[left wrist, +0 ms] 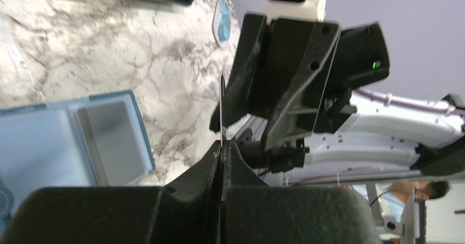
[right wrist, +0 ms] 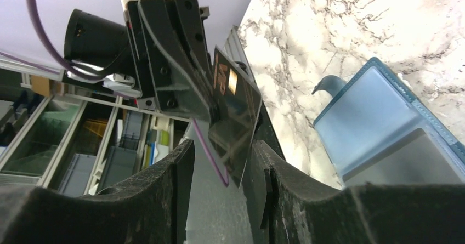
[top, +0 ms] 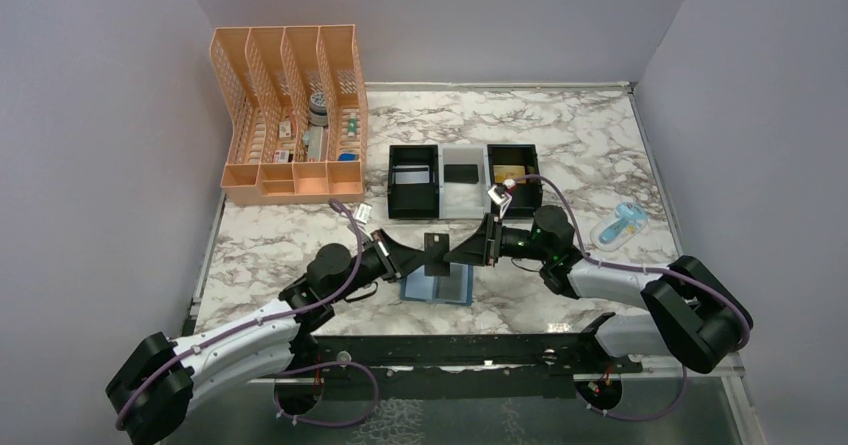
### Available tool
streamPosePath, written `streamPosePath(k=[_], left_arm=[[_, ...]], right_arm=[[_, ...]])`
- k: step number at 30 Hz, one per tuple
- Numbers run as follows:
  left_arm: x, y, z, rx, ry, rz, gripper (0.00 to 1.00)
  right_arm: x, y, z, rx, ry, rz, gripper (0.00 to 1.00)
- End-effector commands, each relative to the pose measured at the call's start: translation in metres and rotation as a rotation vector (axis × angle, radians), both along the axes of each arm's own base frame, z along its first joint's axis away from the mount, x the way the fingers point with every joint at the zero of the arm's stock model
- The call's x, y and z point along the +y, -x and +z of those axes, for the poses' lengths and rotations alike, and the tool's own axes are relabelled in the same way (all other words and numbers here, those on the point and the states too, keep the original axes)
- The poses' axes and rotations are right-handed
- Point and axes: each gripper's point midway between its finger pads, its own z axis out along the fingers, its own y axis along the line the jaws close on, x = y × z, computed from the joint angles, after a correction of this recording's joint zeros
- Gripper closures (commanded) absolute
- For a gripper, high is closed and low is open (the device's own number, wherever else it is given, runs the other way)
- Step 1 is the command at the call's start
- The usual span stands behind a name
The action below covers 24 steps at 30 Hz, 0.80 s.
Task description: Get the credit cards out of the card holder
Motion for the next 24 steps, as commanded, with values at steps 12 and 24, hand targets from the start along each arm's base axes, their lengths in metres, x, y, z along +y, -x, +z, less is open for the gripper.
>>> streamPosePath(k=[12,24], left_arm=[[-0.008,-0.001,0.058,-0.051,0.121,-0.106,1.00],[0.007,-0.014,0.052,-0.008,0.130,-0.084,1.00]], right_arm=[[0.014,-0.006,0.040,-0.028,-0.126,0.059,0.71],[0.013,-0.016,0.040,-0.006,-0.176,0.083,0.69]])
